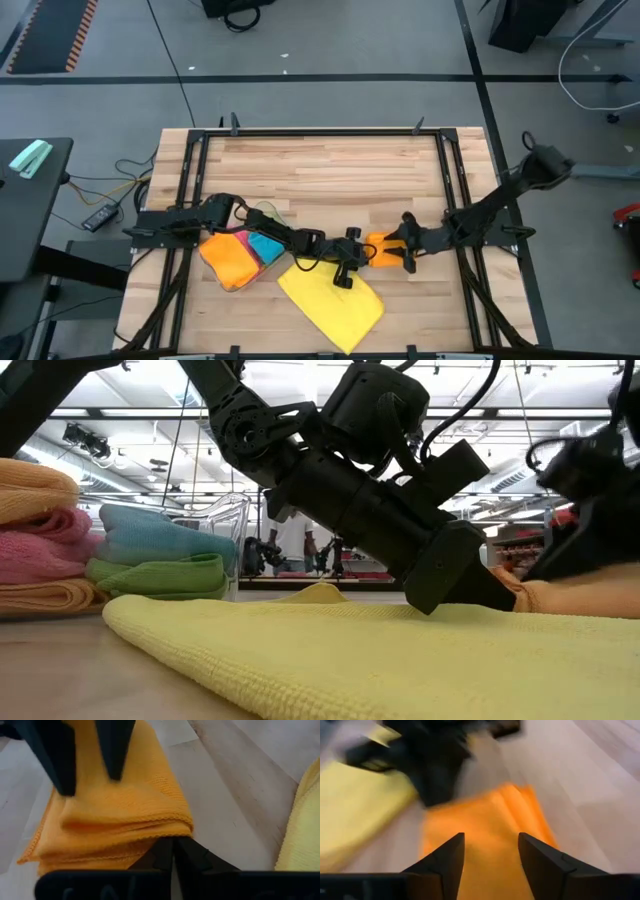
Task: Fold microfiber towels
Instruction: Fold the orange microfiber cloth
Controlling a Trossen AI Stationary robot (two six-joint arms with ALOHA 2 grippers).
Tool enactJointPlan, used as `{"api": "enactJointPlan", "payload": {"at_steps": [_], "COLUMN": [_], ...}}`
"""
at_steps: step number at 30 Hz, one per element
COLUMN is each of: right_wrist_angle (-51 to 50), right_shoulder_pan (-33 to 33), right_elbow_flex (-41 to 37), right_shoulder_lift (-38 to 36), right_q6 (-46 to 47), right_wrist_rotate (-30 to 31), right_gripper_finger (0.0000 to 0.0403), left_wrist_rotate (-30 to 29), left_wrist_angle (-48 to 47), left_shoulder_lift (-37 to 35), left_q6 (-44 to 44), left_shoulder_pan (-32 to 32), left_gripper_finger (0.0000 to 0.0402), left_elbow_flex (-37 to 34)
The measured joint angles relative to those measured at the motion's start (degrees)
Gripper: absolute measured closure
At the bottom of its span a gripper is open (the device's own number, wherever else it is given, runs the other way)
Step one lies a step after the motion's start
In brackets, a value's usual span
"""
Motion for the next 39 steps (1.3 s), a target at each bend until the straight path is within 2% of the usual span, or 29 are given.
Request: {"api": "enactJointPlan", "payload": {"at_steps": [4, 9, 15, 23, 30, 35, 39], "right_wrist_angle": [-1.2, -2.0, -4.5, -9.8, -17.3, -17.1, -17.5], "right_shoulder_pan": [-0.8, -2.5, -3.2, -5.5, -9.0, -11.1, -10.5], "right_elbow_flex": [-1.0, -0.7, 1.4, 1.6, 1.6, 1.9, 1.9], "right_shoulder_lift": [2.7, 4.3, 0.5, -5.0, -4.9, -2.8, -2.3], "right_q6": [1.9, 4.6, 2.1, -0.7, 2.7, 2.5, 2.1], "right_wrist_rotate": [3.9, 2.6, 0.9, -0.3, -2.8, -6.7, -6.9], "right_gripper_finger": [0.0207, 0.0216, 0.0215, 0.0165, 0.0126, 0.0125, 0.0145], "left_wrist_rotate": [0.0, 0.0, 0.0, 0.0, 0.0, 0.0, 0.0], "left_wrist_angle": [0.0, 0.0, -0.1, -0.1, -0.1, -0.1, -0.1], "left_shoulder_lift": [0.0, 0.0, 0.0, 0.0, 0.0, 0.0, 0.0], "left_q6": [0.0, 0.2, 0.3, 0.3, 0.4, 0.4, 0.4], "left_shoulder_pan": [0.0, 0.0, 0.0, -0.1, -0.1, -0.1, -0.1], "left_gripper_finger": [0.0379, 0.039, 0.0379, 0.0382, 0.0391, 0.0376, 0.0372], "left_elbow_flex": [0.0, 0.0, 0.0, 0.0, 0.0, 0.0, 0.0]}}
